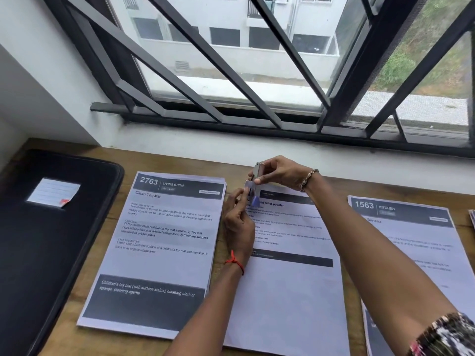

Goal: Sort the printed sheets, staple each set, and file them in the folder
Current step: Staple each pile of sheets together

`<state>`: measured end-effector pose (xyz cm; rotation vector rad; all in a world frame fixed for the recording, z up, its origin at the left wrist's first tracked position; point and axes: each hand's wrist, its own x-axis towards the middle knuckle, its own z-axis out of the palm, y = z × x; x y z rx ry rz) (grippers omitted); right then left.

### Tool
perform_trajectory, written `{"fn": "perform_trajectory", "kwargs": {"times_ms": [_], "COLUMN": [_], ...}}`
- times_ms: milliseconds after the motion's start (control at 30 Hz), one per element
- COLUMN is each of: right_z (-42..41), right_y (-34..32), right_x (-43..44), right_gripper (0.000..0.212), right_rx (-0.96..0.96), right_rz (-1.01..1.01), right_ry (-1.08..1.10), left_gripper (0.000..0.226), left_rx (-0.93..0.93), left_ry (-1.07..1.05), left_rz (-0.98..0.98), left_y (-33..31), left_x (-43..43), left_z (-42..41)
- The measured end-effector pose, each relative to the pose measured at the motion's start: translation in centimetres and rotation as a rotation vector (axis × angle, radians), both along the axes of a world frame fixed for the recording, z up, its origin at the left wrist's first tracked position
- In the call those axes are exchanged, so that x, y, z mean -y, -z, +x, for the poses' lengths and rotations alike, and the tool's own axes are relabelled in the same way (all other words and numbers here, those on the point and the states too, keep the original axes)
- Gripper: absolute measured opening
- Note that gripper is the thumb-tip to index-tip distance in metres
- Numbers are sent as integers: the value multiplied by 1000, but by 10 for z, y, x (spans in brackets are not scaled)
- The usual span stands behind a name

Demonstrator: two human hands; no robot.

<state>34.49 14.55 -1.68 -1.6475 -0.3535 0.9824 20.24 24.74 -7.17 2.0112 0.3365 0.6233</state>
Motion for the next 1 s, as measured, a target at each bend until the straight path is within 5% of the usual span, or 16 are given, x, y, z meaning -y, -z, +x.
{"fn": "perform_trajectory", "kwargs": {"times_ms": [567, 1000], "right_z": [-6, -10], "right_y": [19, 21], "right_x": [-8, -8], "right_gripper": [15, 13], "right_rx": [65, 147], "right_rz": [54, 53], "right_ry": [68, 128], "left_gripper": [52, 31], "left_rx": [-266, -240], "left_ry": [-8, -77], "left_rz": [-27, -123], "left_y": [-5, -9], "left_x": [5, 6], "left_z": [-1, 7]}}
